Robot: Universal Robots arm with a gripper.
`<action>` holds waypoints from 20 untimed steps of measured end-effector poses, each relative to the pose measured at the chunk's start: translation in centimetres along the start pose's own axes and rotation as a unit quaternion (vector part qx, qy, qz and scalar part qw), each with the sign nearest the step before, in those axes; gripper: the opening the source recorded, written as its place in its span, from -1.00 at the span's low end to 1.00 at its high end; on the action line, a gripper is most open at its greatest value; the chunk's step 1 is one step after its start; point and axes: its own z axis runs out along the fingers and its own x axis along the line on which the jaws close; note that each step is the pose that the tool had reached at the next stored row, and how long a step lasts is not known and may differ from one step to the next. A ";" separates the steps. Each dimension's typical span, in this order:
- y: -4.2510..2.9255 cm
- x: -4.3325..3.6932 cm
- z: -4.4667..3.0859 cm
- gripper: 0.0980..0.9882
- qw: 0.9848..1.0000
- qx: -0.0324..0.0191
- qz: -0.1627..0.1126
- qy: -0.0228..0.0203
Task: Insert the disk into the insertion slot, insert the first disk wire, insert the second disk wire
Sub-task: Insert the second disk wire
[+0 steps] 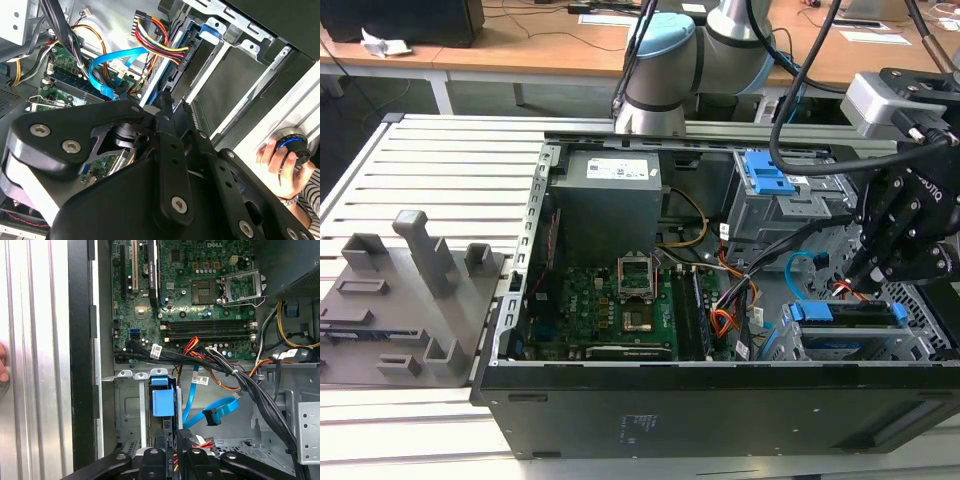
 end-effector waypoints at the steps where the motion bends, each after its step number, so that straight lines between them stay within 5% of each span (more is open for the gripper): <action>1: 0.00 0.00 0.00 -0.68 1.000 0.000 0.000 0.000; 3: 0.02 -0.21 0.01 -0.68 1.000 0.000 -0.002 0.000; 5: 0.17 -2.15 -0.05 -0.68 1.000 0.000 -0.007 0.000; 8: 0.22 -2.86 -0.04 -0.68 1.000 0.000 -0.015 0.001; 11: 0.22 -3.03 0.03 -0.68 0.999 0.001 -0.039 0.002; 16: 0.23 -3.11 0.15 -0.68 0.996 0.003 -0.094 0.003; 20: 0.36 -3.84 0.26 -0.68 0.995 0.003 -0.104 0.001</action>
